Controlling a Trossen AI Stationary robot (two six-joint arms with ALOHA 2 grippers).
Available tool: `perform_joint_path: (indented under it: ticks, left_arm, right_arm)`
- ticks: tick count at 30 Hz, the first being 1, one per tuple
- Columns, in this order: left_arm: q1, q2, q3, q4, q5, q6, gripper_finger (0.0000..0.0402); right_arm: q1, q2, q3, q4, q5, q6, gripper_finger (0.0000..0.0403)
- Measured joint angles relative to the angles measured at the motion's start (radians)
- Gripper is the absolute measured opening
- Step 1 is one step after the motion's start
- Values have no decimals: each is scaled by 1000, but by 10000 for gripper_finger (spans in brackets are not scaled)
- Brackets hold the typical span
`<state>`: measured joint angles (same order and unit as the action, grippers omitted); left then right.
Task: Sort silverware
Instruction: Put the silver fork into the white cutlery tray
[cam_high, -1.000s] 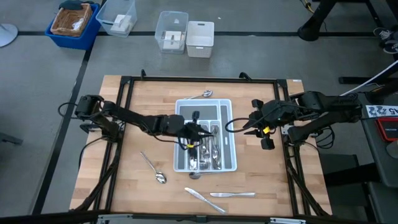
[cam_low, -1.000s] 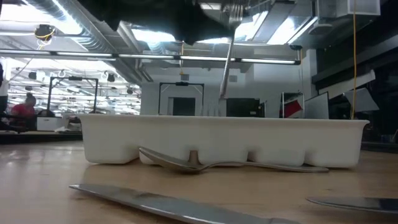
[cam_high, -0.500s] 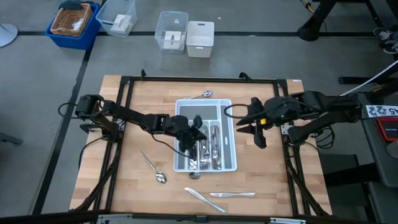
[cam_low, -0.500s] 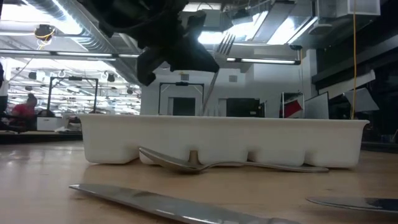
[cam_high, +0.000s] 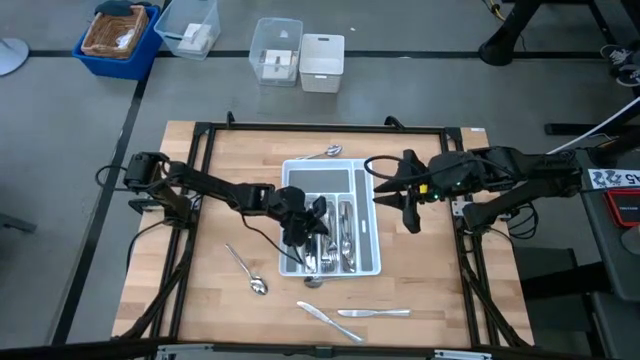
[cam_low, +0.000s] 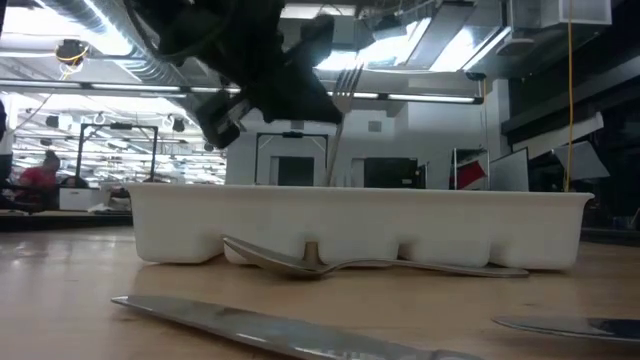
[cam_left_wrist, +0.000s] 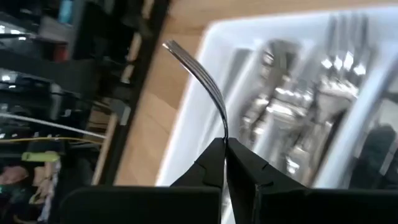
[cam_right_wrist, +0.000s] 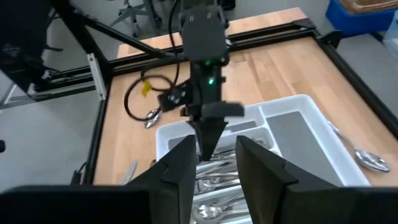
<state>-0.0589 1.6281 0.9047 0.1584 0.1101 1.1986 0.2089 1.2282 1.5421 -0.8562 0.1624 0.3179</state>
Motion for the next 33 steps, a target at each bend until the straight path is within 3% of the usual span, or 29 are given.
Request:
perform_joint_path:
  ticks: [11,22,33]
  left_arm:
    - [-24,129,-1,-9,-6,179,1]
    - [-28,131,-1,-12,-6,-32,2]
    - [-28,131,-1,-14,-8,-83,7]
  right_arm:
    - [0,0,0,2,13,0,115]
    - [0,0,0,2,12,0,115]
    - [0,0,0,2,11,0,115]
